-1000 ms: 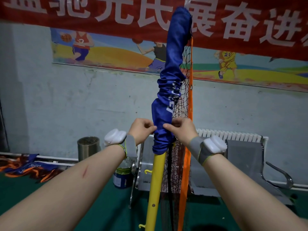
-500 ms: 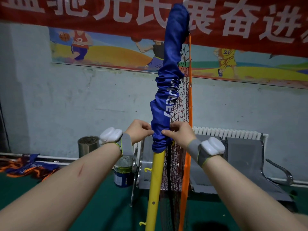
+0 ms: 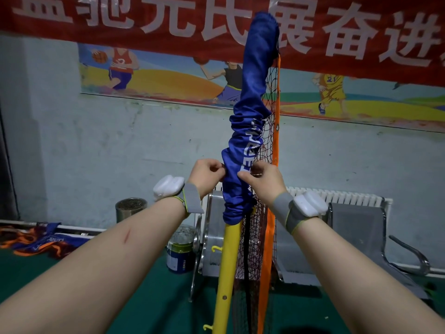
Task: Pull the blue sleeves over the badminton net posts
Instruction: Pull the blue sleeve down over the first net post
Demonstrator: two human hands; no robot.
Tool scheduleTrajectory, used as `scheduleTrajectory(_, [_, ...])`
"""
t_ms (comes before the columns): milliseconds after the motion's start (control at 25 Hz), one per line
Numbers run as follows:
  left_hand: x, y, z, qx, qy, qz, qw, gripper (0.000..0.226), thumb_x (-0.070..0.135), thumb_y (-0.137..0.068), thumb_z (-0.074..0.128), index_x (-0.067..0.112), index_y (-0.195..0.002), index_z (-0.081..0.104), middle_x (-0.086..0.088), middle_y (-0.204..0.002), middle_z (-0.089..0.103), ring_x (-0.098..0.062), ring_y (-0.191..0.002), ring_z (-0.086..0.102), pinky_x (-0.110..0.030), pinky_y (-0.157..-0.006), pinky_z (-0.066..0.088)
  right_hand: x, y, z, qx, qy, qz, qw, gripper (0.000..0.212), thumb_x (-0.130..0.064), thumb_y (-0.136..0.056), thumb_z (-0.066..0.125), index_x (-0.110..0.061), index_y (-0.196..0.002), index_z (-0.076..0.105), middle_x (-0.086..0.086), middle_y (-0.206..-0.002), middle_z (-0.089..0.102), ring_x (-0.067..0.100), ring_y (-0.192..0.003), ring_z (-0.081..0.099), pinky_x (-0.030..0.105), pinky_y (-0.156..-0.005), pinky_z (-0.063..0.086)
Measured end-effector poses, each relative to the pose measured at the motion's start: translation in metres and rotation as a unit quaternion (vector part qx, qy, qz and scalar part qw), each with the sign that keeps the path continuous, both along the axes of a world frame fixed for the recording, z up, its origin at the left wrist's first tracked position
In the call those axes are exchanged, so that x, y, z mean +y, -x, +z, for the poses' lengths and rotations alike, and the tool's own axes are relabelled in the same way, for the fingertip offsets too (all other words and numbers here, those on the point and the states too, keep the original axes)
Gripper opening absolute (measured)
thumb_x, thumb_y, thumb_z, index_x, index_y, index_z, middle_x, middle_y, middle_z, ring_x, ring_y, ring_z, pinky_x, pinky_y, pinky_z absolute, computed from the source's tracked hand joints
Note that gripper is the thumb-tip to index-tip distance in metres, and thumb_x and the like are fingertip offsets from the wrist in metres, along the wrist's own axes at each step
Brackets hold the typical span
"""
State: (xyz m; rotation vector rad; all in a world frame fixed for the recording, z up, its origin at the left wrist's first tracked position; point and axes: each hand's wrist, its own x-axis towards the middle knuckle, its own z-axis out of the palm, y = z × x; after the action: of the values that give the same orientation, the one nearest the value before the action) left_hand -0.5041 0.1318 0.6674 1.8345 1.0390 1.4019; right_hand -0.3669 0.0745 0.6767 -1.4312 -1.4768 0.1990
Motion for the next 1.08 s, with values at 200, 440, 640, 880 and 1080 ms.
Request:
scheduleTrajectory(200, [0.001,0.003,-0.006,0.030,0.007,0.004,1.000,0.020,0.002,-0.086,0.051,0.006,-0.067,0.057,-0.004,-0.059,0.056,-0.003,-0.049,0.052,-0.005,-0.045,0.037,-0.001,-0.003,-0.002,-0.002,0.022,0.001,1.000,0.048,-0.026,-0.079,0.071,-0.003,-0.118,0.057,0.008,-0.109,0.063,0.018,-0.100,0.056,0.028,-0.089,0.043])
scheduleTrajectory(440, [0.001,0.003,-0.017,0.118,-0.002,0.011,0.993,0.014,0.000,-0.083,0.055,0.004,-0.070,0.060,-0.009,-0.059,0.056,-0.002,-0.047,0.052,-0.013,-0.051,0.040,-0.003,-0.007,-0.009,-0.012,0.047,-0.004,0.999,0.045,-0.025,-0.078,0.073,-0.002,-0.113,0.059,0.003,-0.094,0.058,0.015,-0.089,0.054,0.026,-0.084,0.045])
scheduleTrajectory(640, [0.003,0.001,-0.041,0.163,0.005,0.015,0.986,0.010,-0.003,-0.079,0.057,-0.004,-0.076,0.066,-0.004,-0.055,0.053,-0.025,-0.067,0.053,-0.026,-0.068,0.041,-0.003,-0.010,-0.029,-0.013,0.073,-0.012,0.997,0.040,-0.025,-0.074,0.076,-0.005,-0.106,0.062,0.001,-0.087,0.059,0.014,-0.084,0.055,0.039,-0.092,0.049])
scheduleTrajectory(880, [0.002,0.005,-0.025,0.124,0.039,0.004,0.992,0.016,0.001,-0.083,0.054,-0.005,-0.092,0.065,-0.014,-0.073,0.060,-0.021,-0.066,0.057,-0.020,-0.065,0.046,-0.007,-0.008,-0.022,-0.022,0.081,0.002,0.996,0.051,-0.026,-0.076,0.074,-0.004,-0.119,0.056,0.005,-0.107,0.061,0.019,-0.102,0.057,0.037,-0.097,0.047])
scheduleTrajectory(1080, [-0.004,0.007,0.000,0.007,0.014,-0.004,1.000,0.016,0.007,-0.086,0.054,0.001,-0.095,0.065,-0.005,-0.077,0.060,-0.009,-0.062,0.054,-0.002,-0.052,0.040,-0.005,-0.004,-0.003,0.033,0.007,0.004,0.999,0.056,-0.026,-0.079,0.071,-0.001,-0.125,0.051,0.011,-0.119,0.061,0.019,-0.104,0.058,0.034,-0.097,0.047])
